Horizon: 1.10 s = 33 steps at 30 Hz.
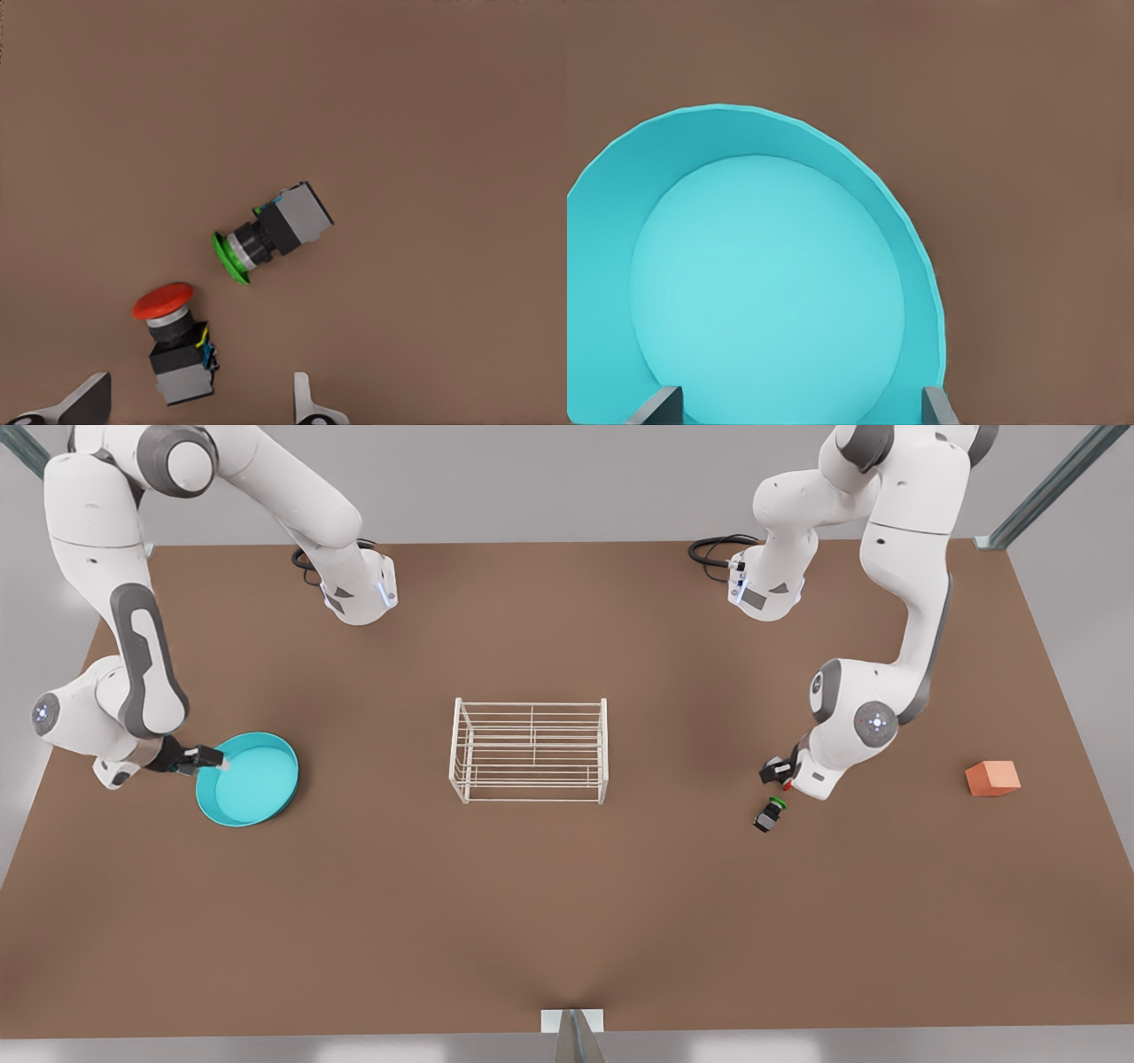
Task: Place the plate on the shelf with right arm and place the red button switch in the plate with left arm
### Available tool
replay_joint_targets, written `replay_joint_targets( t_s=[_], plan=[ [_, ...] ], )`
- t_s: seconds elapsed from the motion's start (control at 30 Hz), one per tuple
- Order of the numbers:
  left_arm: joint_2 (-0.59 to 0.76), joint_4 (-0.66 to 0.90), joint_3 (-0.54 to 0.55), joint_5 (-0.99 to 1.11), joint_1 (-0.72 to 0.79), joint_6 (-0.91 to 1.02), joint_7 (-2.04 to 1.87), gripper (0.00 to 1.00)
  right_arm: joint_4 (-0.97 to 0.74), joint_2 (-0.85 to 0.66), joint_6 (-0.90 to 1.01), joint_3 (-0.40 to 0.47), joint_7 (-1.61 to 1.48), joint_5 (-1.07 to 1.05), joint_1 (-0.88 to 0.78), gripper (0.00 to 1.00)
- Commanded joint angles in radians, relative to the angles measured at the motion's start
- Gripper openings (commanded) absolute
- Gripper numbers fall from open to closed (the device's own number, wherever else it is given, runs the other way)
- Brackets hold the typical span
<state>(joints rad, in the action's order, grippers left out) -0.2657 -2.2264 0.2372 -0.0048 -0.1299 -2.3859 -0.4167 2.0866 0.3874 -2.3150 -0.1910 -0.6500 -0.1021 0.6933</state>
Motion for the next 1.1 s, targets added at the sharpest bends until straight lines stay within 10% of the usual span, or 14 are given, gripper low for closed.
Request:
replay_joint_targets(
  t_s=[0.0, 0.27, 0.37, 0.63, 1.07],
  plan=[
    [0.000, -0.012, -0.003, 0.005, -0.004, -0.079, -0.165, 1.00, -0.017, 0.005, -0.044, 0.004, -0.370, 0.035, 0.006, 1.00],
    [-0.027, -0.055, -0.026, 0.012, -0.005, -0.093, -0.163, 1.00, -0.092, 0.160, -0.037, 0.018, -0.336, 0.055, 0.026, 1.00],
    [-0.049, -0.055, -0.026, 0.012, -0.005, -0.108, -0.163, 1.00, -0.094, 0.163, -0.020, 0.018, -0.324, 0.055, 0.026, 0.51],
    [-0.036, -0.127, -0.027, 0.034, -0.005, -0.108, -0.163, 1.00, -0.094, 0.165, -0.018, 0.016, -0.310, 0.055, 0.022, 0.18],
    [-0.101, -0.114, -0.027, 0.043, 0.001, -0.161, -0.165, 1.00, -0.470, 0.102, 0.508, -0.019, 0.073, 0.070, -0.264, 0.16]
  ],
)
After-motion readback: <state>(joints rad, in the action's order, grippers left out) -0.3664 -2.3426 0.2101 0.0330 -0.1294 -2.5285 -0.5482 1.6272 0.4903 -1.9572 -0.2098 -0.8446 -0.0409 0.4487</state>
